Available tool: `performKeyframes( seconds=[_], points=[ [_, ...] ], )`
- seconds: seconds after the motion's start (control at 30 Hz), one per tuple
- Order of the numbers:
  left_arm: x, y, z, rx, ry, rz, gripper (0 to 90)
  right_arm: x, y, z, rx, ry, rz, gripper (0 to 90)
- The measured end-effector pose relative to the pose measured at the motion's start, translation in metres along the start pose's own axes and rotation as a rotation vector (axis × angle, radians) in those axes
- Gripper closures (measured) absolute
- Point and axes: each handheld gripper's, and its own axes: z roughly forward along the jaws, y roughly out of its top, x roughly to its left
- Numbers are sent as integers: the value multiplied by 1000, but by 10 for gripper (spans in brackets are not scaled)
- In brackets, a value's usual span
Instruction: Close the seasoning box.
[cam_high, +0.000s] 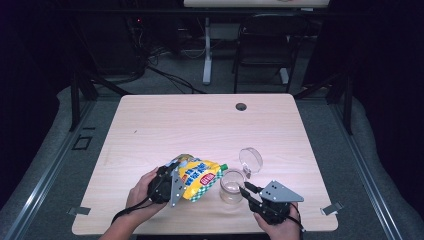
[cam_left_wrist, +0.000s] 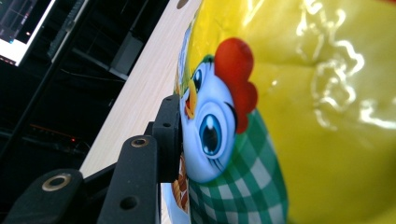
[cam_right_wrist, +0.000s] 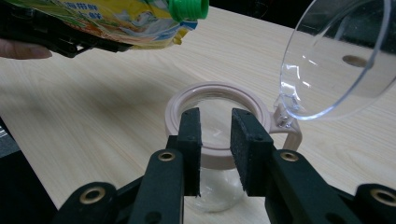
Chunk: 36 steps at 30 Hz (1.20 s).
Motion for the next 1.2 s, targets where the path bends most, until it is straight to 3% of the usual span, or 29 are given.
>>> performKeyframes(
  seconds=[0.23,0.53,0.93,1.2],
  points=[
    [0,5,0,5,15,33,615,3,2,2,-7,5,-10,737],
    [-4,11,2,27,51,123,615,5,3,6,-5,14,-21,737],
    [-5,12,1,36,55,145,616,8,3,10,-3,15,-40,733],
    [-6,14,0,52,65,182,615,9,5,14,-1,14,-47,733]
  ],
)
